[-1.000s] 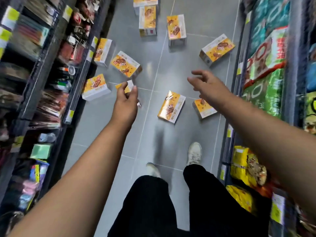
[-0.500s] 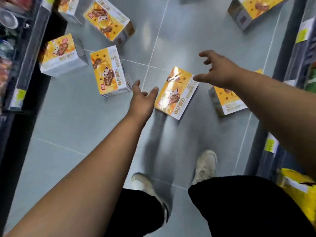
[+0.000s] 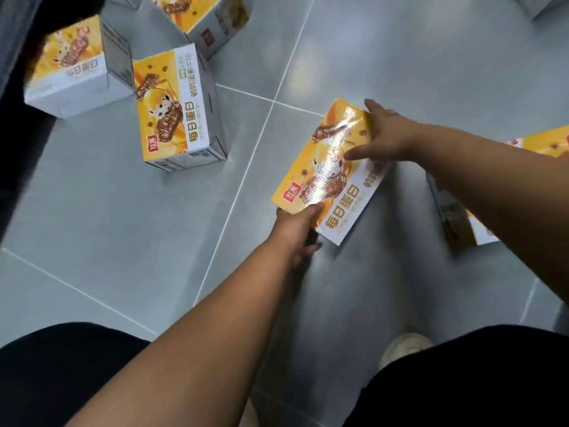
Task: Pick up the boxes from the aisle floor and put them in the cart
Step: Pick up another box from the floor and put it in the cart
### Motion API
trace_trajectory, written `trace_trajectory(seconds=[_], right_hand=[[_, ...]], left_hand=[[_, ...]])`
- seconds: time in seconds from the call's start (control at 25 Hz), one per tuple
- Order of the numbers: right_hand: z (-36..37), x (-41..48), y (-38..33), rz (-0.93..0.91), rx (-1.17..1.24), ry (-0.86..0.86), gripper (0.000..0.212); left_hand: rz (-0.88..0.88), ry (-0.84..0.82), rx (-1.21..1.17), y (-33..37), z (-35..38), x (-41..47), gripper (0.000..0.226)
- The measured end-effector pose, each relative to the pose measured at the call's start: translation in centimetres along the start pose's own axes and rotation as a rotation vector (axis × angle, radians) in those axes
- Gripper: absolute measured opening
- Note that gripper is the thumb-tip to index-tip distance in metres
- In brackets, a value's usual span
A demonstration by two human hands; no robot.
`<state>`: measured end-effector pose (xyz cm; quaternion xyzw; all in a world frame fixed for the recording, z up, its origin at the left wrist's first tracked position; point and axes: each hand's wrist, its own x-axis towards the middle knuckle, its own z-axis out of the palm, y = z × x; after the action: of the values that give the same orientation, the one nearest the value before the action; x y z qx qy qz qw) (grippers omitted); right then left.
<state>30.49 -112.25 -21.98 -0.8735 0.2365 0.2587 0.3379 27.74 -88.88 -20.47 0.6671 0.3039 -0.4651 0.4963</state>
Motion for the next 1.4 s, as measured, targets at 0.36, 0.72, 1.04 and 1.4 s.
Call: trace_trajectory(seconds=[0.36, 0.72, 1.04, 1.4], right_hand=[[-3.7, -8.2, -2.5, -0.025, 0.069, 0.110, 0.119], [-18.7, -26.0, -18.3, -0.038, 0.258, 0.233, 0.113], [-34.6, -44.0, -34.3, -0.166, 0.261, 0.338, 0.115], [-41.5, -58.0, -49.3, -0.326, 0.231, 0.463, 0.116]], left_hand=[[0.294, 0.062, 0.127, 5.7, -2.3, -7.1, 0.031], [0.391, 0.102, 0.099, 18.4, -9.1, -33.2, 0.036], [0.599, 0.162, 0.098, 29.0, -15.2, -57.8, 0.037], [0.840, 0.213, 0.048, 33.5, -25.1, -75.6, 0.034]])
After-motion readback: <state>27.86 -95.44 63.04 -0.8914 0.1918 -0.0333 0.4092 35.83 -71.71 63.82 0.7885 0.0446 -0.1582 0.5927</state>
